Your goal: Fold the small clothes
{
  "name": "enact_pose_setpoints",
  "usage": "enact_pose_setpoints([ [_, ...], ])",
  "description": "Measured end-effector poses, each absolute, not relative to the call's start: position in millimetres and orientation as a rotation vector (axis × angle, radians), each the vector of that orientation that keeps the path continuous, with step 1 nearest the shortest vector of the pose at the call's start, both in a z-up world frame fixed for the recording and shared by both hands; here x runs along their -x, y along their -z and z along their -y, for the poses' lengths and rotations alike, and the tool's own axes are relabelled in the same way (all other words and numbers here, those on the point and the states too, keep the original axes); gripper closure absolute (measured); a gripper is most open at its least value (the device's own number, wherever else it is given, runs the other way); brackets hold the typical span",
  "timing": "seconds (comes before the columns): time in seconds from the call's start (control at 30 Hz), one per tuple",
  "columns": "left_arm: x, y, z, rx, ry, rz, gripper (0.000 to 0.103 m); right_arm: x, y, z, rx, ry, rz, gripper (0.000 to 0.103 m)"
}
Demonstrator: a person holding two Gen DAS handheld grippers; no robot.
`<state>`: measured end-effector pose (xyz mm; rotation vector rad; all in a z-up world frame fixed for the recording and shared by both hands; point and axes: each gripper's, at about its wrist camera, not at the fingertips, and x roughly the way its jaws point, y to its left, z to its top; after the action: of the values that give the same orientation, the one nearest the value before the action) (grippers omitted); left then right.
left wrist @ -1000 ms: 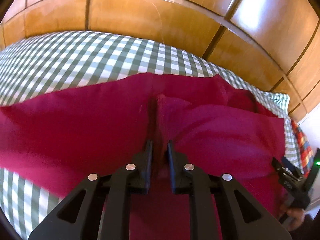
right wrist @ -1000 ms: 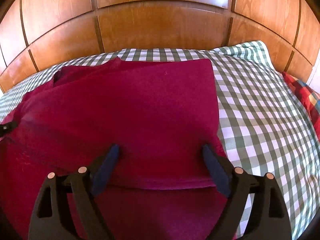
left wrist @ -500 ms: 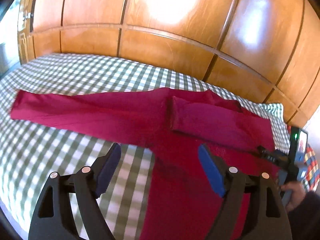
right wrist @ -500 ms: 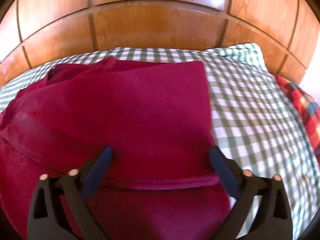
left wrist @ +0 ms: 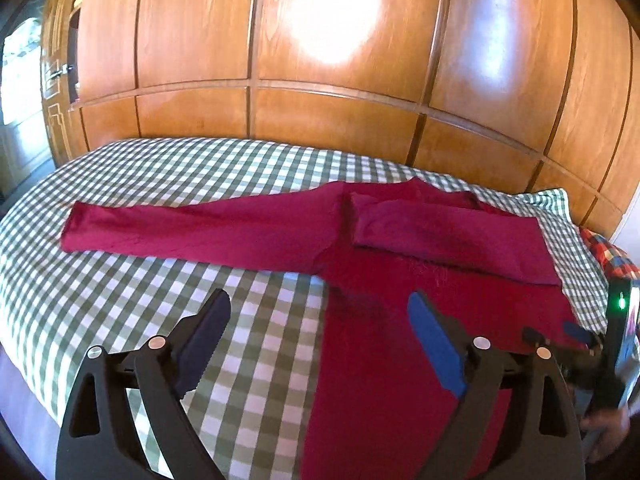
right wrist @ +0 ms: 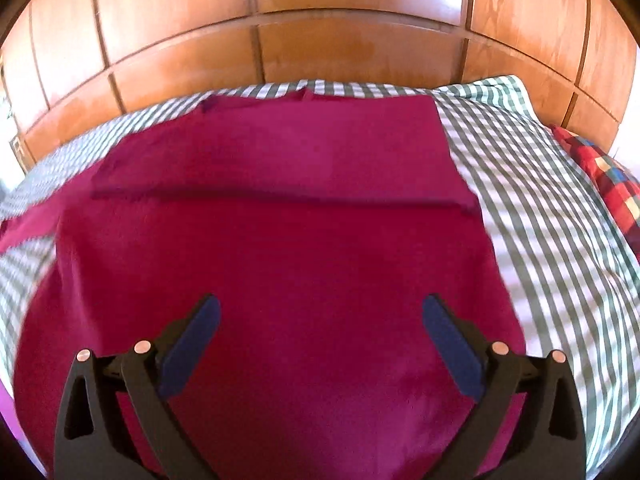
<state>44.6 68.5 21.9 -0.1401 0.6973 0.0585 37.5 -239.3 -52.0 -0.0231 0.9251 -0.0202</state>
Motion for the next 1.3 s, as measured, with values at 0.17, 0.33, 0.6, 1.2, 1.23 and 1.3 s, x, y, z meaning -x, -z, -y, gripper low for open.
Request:
enact_pose_setpoints([
  [0.17,-39.0,-11.4,-83.5,0.180,-0.083,-0.723,0.013,-32.9,62.3,237.7,0.031,0.026,-0.893,0.002],
  [0.33,-37.8,-2.5,-95.2,0.207,-0.094,-0.741,0.013,-34.4,62.3,240.9,0.026,0.025,-0.882,0.002],
  [0.6,-41.7,20.7,-157.8,0.424,-0.080,-0.780,0.004,-29.3,62.9,239.9,0.027,0.026,-0.875,0.002],
  [1.2,-66.0,69.0,-424.3,1.146,-0.412,-0.627,0.012,-29.3,64.5,243.5,0.011,0.020,-0.870,0.002],
  [1.23,-71.5,69.3,-426.9,1.137,-0.420,-0.637,0.019,-29.3,64.6,243.6,0.011,0.020,-0.869,0.002],
  [1.3,-89.2,73.1,-429.6,1.107,-0.412,-0.670,0.040,-29.3,64.6,243.7,0.010,0.020,-0.869,0.002],
])
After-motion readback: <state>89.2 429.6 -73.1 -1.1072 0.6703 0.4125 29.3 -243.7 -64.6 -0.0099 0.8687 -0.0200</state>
